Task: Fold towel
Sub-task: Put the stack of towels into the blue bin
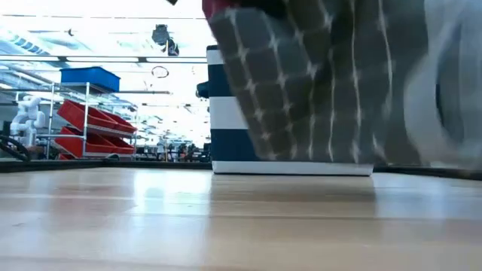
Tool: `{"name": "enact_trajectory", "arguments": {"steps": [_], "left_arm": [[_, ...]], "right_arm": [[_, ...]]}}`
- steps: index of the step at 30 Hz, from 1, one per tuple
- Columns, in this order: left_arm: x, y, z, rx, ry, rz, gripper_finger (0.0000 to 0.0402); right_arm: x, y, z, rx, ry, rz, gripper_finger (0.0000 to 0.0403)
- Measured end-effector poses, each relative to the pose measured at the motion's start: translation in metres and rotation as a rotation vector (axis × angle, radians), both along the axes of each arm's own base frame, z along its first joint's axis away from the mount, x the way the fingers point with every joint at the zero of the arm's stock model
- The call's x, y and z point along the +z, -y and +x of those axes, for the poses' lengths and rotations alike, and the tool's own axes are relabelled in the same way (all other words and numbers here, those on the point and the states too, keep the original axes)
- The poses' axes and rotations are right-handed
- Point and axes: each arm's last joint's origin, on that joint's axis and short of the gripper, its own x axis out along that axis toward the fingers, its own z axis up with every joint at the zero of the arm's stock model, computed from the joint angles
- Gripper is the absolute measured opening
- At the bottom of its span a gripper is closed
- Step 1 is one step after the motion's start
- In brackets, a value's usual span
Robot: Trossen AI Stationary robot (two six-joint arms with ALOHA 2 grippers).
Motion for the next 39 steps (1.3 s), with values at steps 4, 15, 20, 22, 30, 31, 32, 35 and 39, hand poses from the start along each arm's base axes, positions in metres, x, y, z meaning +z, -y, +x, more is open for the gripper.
{"name": "enact_trajectory", "arguments": {"steps": [4,15,20,22,30,31,32,35,39], "left_arm": [[0.037,-0.005,0.001,-0.032,0.031,0.035,0.0026],[0.149,-0.061,-0.011,0.010,0.131,0.191,0.0026],[0.171,-0.095,-0.003,0.045,0.078,0.310,0.0026],[0.175,-0.110,0.000,0.064,0.045,0.357,0.0026],[0.177,-0.166,0.012,0.177,-0.033,0.447,0.0026],[0.178,-0.171,0.013,0.187,-0.036,0.461,0.0026],[0.181,-0.176,0.014,0.198,-0.027,0.472,0.0026],[0.193,-0.190,0.015,0.235,0.016,0.516,0.0026],[0.207,-0.210,0.011,0.286,0.052,0.566,0.0026]], "right_arm": [[0.033,0.006,-0.010,0.086,0.106,-0.024,0.0012],[0.133,0.051,-0.052,0.068,0.342,-0.196,0.0013],[0.166,0.072,-0.063,0.044,0.435,-0.319,0.0013],[0.175,0.081,-0.063,0.042,0.455,-0.371,0.0013],[0.178,0.124,-0.053,-0.090,0.351,-0.528,0.0014],[0.177,0.128,-0.052,-0.102,0.334,-0.544,0.0014],[0.177,0.132,-0.052,-0.112,0.325,-0.557,0.0014],[0.180,0.144,-0.050,-0.146,0.338,-0.602,0.0014],[0.187,0.158,-0.046,-0.210,0.368,-0.720,0.0014]]}}
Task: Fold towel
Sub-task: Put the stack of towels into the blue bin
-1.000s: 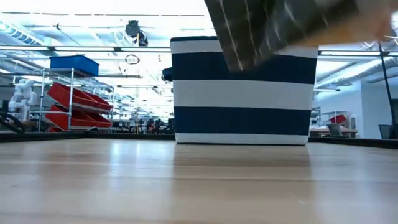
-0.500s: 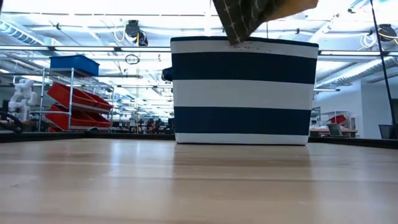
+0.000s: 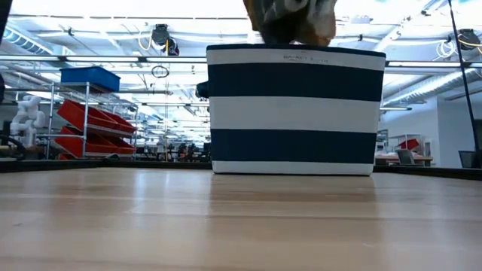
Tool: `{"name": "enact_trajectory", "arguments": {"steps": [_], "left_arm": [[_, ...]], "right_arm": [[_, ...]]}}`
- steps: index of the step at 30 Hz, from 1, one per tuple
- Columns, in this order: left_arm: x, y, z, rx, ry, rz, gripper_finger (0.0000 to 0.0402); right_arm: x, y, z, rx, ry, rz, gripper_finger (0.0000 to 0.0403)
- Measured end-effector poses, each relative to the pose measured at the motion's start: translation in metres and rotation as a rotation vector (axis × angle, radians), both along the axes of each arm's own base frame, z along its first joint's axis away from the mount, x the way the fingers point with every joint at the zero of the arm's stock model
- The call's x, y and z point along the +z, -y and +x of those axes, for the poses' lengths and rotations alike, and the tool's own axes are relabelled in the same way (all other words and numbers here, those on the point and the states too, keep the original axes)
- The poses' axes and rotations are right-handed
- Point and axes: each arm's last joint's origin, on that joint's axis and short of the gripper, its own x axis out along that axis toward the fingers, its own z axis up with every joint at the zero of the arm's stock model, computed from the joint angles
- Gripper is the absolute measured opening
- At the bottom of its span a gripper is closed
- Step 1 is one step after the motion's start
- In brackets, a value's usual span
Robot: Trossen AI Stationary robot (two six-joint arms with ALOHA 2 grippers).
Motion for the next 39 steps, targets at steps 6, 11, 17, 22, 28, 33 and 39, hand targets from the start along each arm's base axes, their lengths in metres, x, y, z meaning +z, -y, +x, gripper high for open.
{"name": "enact_trajectory", "arguments": {"steps": [6,11,17,22,28,33,39], "left_arm": [[0.002,-0.032,-0.002,0.039,-0.046,0.035,0.0026],[-0.007,-0.053,-0.003,0.043,-0.140,0.029,0.0026],[-0.018,-0.072,-0.006,0.031,-0.177,-0.052,0.0026],[-0.028,-0.089,-0.011,0.023,-0.220,-0.131,0.0026],[-0.035,-0.109,-0.017,0.012,-0.220,-0.227,0.0026],[-0.041,-0.124,-0.021,-0.036,-0.197,-0.326,0.0026],[-0.047,-0.135,-0.025,-0.111,-0.189,-0.441,0.0026]], "right_arm": [[0.004,0.027,0.003,-0.077,-0.001,-0.091,0.0014],[-0.004,0.049,0.008,-0.122,-0.072,-0.080,0.0014],[-0.025,0.073,0.023,-0.150,-0.220,-0.026,0.0014],[-0.040,0.092,0.039,-0.162,-0.315,-0.025,0.0014],[-0.053,0.113,0.049,-0.180,-0.365,0.007,0.0013],[-0.059,0.130,0.048,-0.178,-0.364,0.073,0.0013],[-0.065,0.146,0.043,-0.154,-0.356,0.177,0.0013]]}}
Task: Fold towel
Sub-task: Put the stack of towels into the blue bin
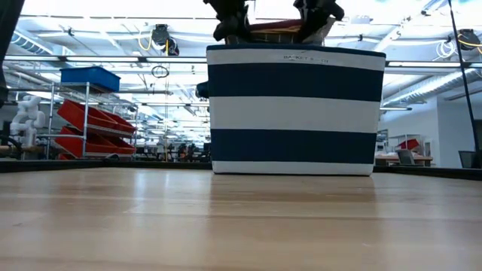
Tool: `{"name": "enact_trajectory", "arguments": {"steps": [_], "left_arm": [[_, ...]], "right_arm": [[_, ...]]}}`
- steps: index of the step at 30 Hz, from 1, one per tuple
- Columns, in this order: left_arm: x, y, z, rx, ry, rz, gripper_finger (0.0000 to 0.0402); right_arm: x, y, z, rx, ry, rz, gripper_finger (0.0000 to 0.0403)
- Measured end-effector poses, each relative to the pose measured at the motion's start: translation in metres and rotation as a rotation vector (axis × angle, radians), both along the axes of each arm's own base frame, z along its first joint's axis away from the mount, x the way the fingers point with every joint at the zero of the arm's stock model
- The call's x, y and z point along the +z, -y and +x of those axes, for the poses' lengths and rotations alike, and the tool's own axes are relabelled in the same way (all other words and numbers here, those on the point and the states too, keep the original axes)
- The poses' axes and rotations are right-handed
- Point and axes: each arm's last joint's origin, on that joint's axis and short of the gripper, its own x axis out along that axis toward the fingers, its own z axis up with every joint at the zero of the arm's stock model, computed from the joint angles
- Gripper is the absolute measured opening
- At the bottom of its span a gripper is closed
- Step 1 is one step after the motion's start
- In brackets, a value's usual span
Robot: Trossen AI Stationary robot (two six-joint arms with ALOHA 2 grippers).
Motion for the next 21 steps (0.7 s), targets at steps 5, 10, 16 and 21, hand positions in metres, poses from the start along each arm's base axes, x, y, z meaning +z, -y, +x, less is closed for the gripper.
{"name": "enact_trajectory", "arguments": {"steps": [5,10,16,21], "left_arm": [[-0.004,-0.008,-0.002,-0.049,0.022,-0.098,0.0026],[-0.012,-0.011,-0.002,-0.098,0.003,-0.195,0.0026],[-0.023,-0.015,0.001,-0.144,-0.022,-0.261,0.0026],[-0.037,-0.020,0.010,-0.168,-0.019,-0.350,0.0026]], "right_arm": [[-0.008,0.013,-0.003,0.006,0.002,0.102,0.0013],[-0.017,0.021,-0.004,0.025,-0.009,0.214,0.0013],[-0.028,0.030,-0.005,0.066,-0.022,0.340,0.0013],[-0.041,0.038,-0.007,0.033,-0.055,0.471,0.0013]]}}
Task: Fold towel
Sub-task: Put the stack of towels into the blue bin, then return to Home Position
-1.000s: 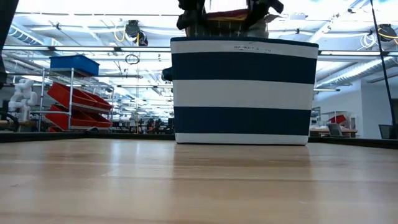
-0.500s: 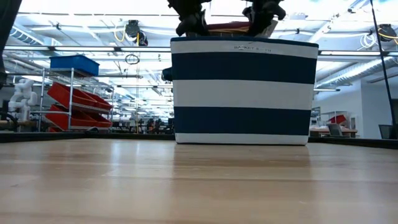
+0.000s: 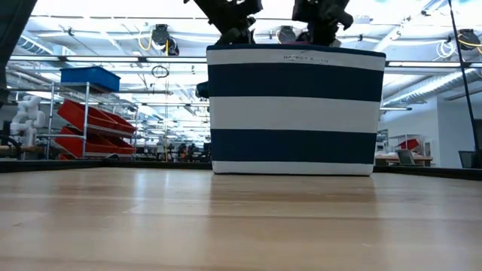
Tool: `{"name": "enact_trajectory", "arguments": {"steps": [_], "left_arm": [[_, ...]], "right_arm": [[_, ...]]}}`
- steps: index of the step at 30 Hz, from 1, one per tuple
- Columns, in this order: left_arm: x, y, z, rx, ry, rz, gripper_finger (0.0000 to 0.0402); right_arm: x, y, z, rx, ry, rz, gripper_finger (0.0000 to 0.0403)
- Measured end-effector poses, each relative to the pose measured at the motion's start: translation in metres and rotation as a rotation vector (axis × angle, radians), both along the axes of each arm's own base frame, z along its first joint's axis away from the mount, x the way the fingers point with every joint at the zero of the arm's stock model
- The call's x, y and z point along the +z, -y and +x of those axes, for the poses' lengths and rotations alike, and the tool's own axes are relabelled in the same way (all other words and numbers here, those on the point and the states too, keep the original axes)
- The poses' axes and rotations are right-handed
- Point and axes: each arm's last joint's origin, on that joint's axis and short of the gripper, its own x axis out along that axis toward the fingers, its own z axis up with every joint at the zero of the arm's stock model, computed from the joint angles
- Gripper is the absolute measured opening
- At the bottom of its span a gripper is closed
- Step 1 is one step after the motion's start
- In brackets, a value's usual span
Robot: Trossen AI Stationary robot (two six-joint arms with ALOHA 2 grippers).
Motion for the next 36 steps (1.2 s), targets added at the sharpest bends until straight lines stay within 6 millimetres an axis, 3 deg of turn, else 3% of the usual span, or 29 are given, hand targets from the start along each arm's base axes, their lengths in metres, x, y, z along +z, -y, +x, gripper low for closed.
{"name": "enact_trajectory", "arguments": {"steps": [8,13,21,26,36], "left_arm": [[-0.026,-0.007,0.012,-0.027,-0.069,-0.073,0.0026],[-0.035,-0.014,0.018,0.011,-0.082,-0.038,0.0051],[-0.034,-0.022,0.017,0.089,-0.086,0.025,0.0147],[-0.032,-0.024,0.017,0.157,-0.087,0.090,0.0183],[-0.029,-0.018,0.022,0.207,-0.059,0.126,0.0192]], "right_arm": [[-0.019,0.010,0.004,-0.029,-0.066,0.123,0.0022],[-0.030,0.022,0.011,-0.089,-0.141,0.052,0.0038],[-0.032,0.035,0.010,-0.232,-0.216,-0.112,0.0120],[-0.031,0.040,0.006,-0.354,-0.318,-0.269,0.0169],[-0.032,0.036,0.009,-0.370,-0.285,-0.209,0.0166]]}}
